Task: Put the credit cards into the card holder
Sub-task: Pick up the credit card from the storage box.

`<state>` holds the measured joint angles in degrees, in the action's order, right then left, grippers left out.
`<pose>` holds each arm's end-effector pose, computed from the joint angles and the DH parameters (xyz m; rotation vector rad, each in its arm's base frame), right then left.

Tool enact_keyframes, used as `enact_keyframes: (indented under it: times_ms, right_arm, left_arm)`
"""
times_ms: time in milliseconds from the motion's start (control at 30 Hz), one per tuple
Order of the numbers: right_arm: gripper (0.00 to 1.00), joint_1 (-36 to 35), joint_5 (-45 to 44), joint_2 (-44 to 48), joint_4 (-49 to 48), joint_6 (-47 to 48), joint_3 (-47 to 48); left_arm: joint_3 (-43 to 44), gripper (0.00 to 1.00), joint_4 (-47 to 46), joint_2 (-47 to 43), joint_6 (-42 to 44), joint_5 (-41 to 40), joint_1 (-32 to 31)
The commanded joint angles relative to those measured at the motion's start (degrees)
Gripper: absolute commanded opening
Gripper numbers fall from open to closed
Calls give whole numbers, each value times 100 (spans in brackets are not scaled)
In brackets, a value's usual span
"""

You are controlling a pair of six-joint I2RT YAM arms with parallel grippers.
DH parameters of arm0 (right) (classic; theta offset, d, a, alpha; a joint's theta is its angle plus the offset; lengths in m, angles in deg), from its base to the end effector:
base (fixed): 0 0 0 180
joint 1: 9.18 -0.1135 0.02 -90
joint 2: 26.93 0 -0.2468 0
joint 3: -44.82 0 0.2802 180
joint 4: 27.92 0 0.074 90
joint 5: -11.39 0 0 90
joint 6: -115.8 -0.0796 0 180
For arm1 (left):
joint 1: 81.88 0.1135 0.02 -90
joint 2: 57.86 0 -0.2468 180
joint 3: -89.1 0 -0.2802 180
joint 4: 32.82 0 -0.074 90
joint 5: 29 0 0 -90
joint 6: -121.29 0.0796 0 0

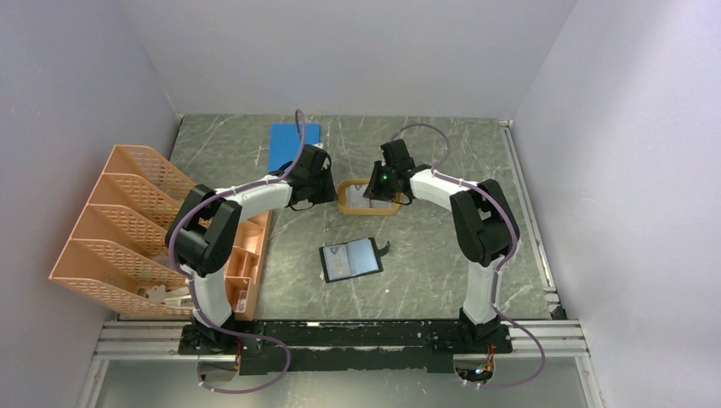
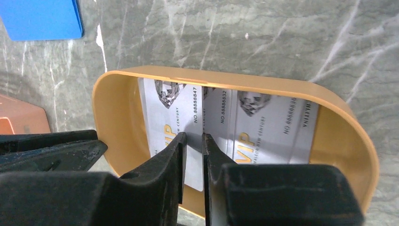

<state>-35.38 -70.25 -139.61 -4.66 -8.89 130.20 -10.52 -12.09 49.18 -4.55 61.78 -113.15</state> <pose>0.4087 0.2140 0.0947 0.1221 2.5471 0.6236 0.3813 -0.2328 0.1107 -0.0921 2.4722 -0.5473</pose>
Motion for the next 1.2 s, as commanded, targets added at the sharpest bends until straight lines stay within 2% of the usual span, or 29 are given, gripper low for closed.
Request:
enact_keyframes:
  times_ms: [0,133,267,400,767,1167]
  right_arm:
    - [18,156,-17,138,92,-39,-278]
    - [15,238,62,246,3,-95,-410]
    - [5,316,173,323,-67,-154,-500]
    - [0,357,309,430,-122,-255,-551]
    - [0,409,466,805,-43,-532,-516]
    - [0,472,499,1165,576,-823,-247]
  left_arm:
    - [83,26,175,202,67,-69,68]
    - [98,26,191,214,71,-68,68]
    - [113,25,192,220,77,-67,77]
    - [117,25,192,229,79,-69,77]
    - [134,24,197,214,68,-68,86]
    - [151,25,154,103,35,-45,86]
